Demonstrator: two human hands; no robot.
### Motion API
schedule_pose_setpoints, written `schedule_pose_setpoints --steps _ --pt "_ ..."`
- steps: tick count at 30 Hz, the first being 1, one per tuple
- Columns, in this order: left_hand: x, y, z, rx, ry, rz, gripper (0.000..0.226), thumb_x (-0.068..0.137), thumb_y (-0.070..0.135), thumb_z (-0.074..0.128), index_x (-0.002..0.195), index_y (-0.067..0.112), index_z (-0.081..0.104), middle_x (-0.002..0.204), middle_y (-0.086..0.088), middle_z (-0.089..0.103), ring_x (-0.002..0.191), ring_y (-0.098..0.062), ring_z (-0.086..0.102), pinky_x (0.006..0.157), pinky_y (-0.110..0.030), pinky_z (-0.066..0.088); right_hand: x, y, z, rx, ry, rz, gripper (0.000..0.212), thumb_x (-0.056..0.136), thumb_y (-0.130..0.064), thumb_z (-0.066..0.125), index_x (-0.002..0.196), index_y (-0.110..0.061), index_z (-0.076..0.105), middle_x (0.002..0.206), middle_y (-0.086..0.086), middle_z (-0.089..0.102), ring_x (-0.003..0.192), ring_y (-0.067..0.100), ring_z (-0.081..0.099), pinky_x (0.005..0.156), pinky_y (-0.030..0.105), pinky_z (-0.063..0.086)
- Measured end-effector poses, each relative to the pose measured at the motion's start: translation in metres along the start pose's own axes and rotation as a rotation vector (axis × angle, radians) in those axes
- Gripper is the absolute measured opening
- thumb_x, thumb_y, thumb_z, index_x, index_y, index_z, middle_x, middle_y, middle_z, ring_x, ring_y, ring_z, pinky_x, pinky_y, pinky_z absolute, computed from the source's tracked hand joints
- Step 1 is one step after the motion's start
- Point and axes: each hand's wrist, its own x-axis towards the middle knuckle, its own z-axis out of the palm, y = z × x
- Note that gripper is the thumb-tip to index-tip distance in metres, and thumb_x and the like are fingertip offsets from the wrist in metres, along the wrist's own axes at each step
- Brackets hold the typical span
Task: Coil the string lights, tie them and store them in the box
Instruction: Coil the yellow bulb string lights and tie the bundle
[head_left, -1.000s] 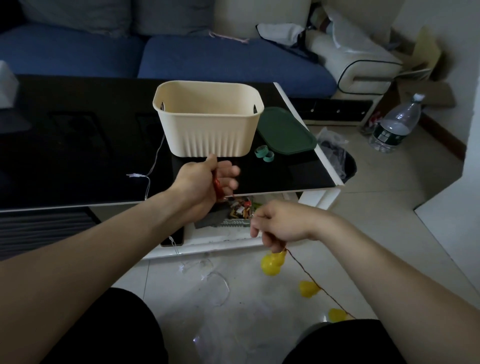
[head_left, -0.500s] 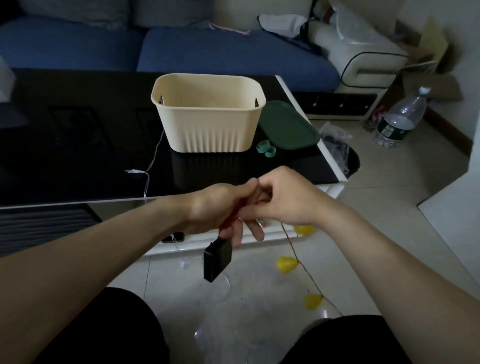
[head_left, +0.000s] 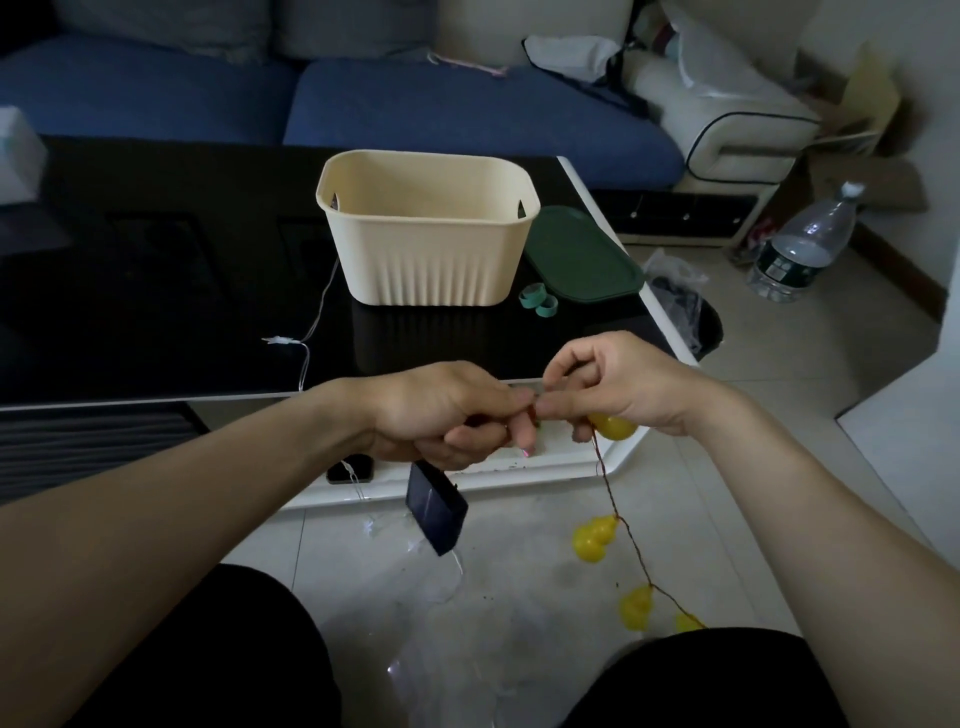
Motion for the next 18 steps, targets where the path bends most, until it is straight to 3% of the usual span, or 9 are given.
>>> schedule_pose_setpoints --steps 4,8,10,13,16,18 --pt "-0.001 0.001 -0.001 -0.255 -0.005 0.123 0.041 0.103 0.032 0.035 0.069 0.013 0.048 0.038 0.003 0.034 0.027 -0.007 0.024 0.034 -0.02 0.013 0.0 0.0 0.006 0.131 -0.077 0.039 0.039 0.07 -0.034 0.08 0.092 -0.003 0.071 0.079 0.024 0.062 0.05 0.019 0.06 0.051 0.028 0.053" --pt "0.001 0.003 0.001 -0.472 0.202 0.188 0.043 0.103 0.031 0.033 0.062 0.018 0.038 0.037 0.002 0.033 0.024 -0.008 0.022 0.032 -0.015 0.016 0.0 0.0 0.004 0.15 -0.033 0.085 0.06 0.077 -0.046 0.074 0.105 0.006 0.064 0.074 0.014 0.06 0.046 0.015 0.049 0.044 0.026 0.046" --pt "0.002 0.006 0.0 -0.548 0.323 0.235 0.042 0.104 0.03 0.031 0.064 0.02 0.036 0.04 0.002 0.034 0.025 -0.009 0.022 0.031 -0.016 0.019 0.0 0.005 0.002 0.097 0.05 0.125 0.06 0.083 -0.047 0.07 0.112 0.005 0.064 0.071 0.009 0.061 0.045 0.013 0.047 0.043 0.025 0.042" --pt "0.002 0.007 -0.007 -0.635 0.473 0.305 0.039 0.104 0.028 0.031 0.066 0.021 0.038 0.046 0.002 0.039 0.03 -0.01 0.025 0.036 -0.02 0.022 0.003 0.015 0.001 -0.04 0.167 0.162 0.049 0.095 -0.043 0.063 0.103 0.005 0.068 0.063 0.005 0.06 0.044 0.011 0.046 0.044 0.023 0.04" --pt "0.003 0.008 -0.011 -0.688 0.604 0.334 0.036 0.105 0.028 0.033 0.071 0.02 0.043 0.053 0.001 0.045 0.037 -0.012 0.03 0.046 -0.023 0.021 0.005 0.019 0.002 -0.12 0.155 0.179 0.044 0.099 -0.042 0.058 0.088 -0.001 0.071 0.061 0.001 0.056 0.047 0.011 0.048 0.052 0.025 0.044" --pt "0.004 0.009 -0.01 -0.721 0.657 0.345 0.037 0.106 0.031 0.032 0.078 0.016 0.049 0.056 0.0 0.05 0.04 -0.012 0.037 0.043 -0.02 0.028 0.006 0.019 0.007 -0.141 0.124 0.18 0.042 0.1 -0.041 0.057 0.082 -0.006 0.071 0.059 -0.001 0.056 0.052 0.012 0.048 0.056 0.026 0.044"
